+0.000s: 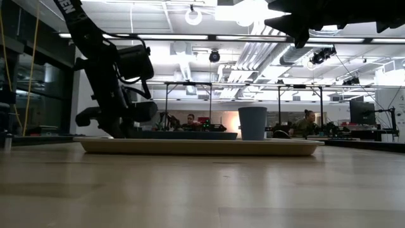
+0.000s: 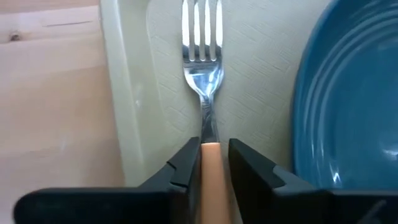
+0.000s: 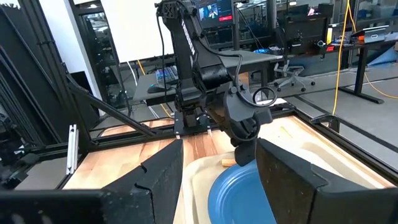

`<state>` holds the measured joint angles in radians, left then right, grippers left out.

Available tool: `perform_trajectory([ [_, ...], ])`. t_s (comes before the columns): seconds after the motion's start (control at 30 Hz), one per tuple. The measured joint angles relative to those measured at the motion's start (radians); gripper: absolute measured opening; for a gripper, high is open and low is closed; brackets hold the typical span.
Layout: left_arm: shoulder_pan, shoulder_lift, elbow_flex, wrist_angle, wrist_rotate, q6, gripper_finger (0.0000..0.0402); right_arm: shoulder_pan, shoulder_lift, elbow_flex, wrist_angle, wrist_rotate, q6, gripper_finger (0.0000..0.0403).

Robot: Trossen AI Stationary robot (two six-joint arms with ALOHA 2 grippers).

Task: Pick and place plate/cup/fork/spoon on tray
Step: Put the orange fork on the white tray at the left of the blue plate, then put the yellow spoon on the white tray at the left of the blue plate

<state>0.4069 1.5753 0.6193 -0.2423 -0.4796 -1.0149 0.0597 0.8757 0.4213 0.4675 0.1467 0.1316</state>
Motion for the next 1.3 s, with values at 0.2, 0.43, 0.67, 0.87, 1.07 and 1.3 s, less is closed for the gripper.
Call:
perform_trajectory([
  [0.2,-0.002,-0.002,0.0,0.008,0.009,0.026,0.0121,0.0,0.0,0.0,0.0,0.0,0.0,0.0193],
  [0.43,0.001,-0.039,-0.002,0.019,0.028,0.072,0.0174,0.0,0.0,0.0,0.0,0.0,0.0,0.0193],
  [0.67,0.019,-0.143,-0.002,0.023,0.027,0.108,0.0201,0.0,0.0,0.0,0.0,0.0,0.0,0.0193],
  [0.87,0.045,-0.266,-0.002,0.019,0.046,0.156,0.0201,0.0,0.0,0.0,0.0,0.0,0.0,0.0193],
  [1.07,0.01,-0.45,0.034,0.039,0.147,0.334,0.0197,0.0,0.0,0.0,-0.001,0.0,-0.001,0.0193],
  [1.3,-0.248,-0.633,0.056,0.187,0.156,0.647,0.0186,0.0,0.0,0.0,-0.007,0.0,-0.001,0.0193],
])
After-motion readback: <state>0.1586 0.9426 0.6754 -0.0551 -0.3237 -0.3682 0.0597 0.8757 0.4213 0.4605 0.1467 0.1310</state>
